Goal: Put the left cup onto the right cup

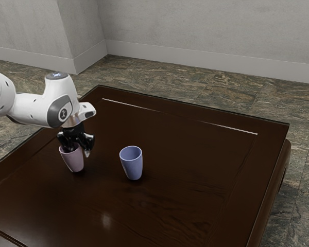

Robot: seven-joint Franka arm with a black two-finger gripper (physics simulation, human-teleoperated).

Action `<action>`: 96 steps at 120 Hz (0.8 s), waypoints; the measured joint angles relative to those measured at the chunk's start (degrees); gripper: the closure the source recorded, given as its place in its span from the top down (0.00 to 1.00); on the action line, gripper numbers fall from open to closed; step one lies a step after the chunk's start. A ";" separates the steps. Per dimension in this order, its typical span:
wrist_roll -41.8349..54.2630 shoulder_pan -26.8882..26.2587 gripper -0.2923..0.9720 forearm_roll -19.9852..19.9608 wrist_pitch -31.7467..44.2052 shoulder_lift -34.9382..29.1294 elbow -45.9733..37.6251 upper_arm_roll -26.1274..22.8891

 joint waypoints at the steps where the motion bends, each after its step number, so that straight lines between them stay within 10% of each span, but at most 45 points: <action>1: 0.00 0.00 0.43 0.00 0.01 0.01 0.00 0.00; 96: 0.61 -0.15 0.16 0.41 -0.12 -0.21 0.16 0.05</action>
